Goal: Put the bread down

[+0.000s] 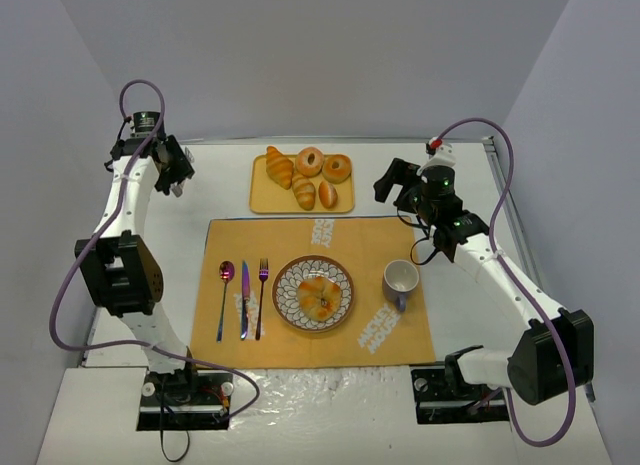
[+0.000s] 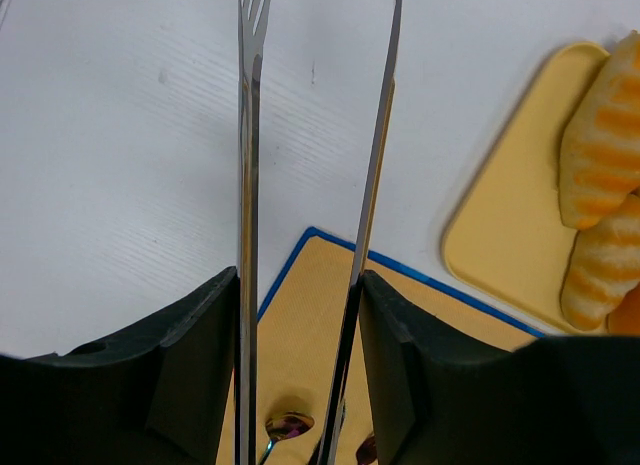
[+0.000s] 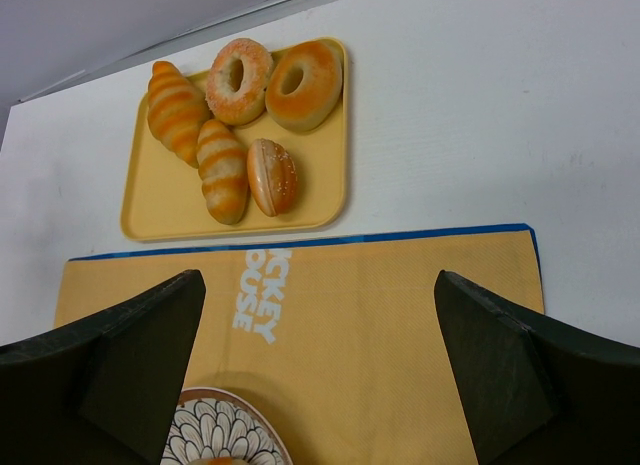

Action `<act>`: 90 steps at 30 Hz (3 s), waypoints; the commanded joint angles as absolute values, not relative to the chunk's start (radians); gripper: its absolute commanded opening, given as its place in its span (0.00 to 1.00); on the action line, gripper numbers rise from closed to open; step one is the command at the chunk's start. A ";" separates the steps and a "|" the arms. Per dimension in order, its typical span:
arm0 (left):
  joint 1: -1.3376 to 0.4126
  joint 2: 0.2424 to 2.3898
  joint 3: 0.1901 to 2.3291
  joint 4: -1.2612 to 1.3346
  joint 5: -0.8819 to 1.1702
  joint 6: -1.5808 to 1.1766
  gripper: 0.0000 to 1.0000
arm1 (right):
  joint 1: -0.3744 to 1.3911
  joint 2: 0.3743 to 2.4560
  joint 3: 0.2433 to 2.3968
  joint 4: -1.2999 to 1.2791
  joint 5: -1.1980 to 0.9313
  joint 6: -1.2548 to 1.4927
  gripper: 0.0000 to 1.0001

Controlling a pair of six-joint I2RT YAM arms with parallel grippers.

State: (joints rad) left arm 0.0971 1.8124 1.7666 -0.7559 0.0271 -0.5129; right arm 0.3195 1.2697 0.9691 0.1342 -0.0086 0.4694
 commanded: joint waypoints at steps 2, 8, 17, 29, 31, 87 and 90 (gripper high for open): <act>0.128 1.843 1.861 -0.713 -0.015 -0.516 0.44 | 0.307 1.262 1.024 0.175 -0.010 0.455 0.96; 0.134 1.939 1.908 -0.722 -0.024 -0.509 0.44 | 0.307 1.269 1.025 0.171 -0.008 0.454 0.96; 0.143 2.055 1.952 -0.733 -0.047 -0.499 0.44 | 0.305 1.267 1.025 0.163 -0.008 0.457 0.96; 0.174 2.182 1.997 -0.783 -0.044 -0.483 0.48 | 0.307 1.256 1.006 0.159 -0.006 0.462 0.96; 0.177 2.202 2.002 -0.792 -0.043 -0.482 0.49 | 0.308 1.256 1.006 0.158 -0.008 0.463 0.96; 0.142 2.020 1.858 -0.826 -0.071 -0.458 0.81 | 0.310 1.237 0.991 0.158 -0.015 0.466 0.96; 0.131 1.965 1.828 -0.827 -0.072 -0.447 0.82 | 0.310 1.232 0.992 0.157 -0.017 0.467 0.96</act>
State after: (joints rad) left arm 0.1492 2.0997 1.8458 -0.8173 -0.0454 -0.4717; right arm 0.3130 1.2715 0.9695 0.1074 -0.0086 0.4680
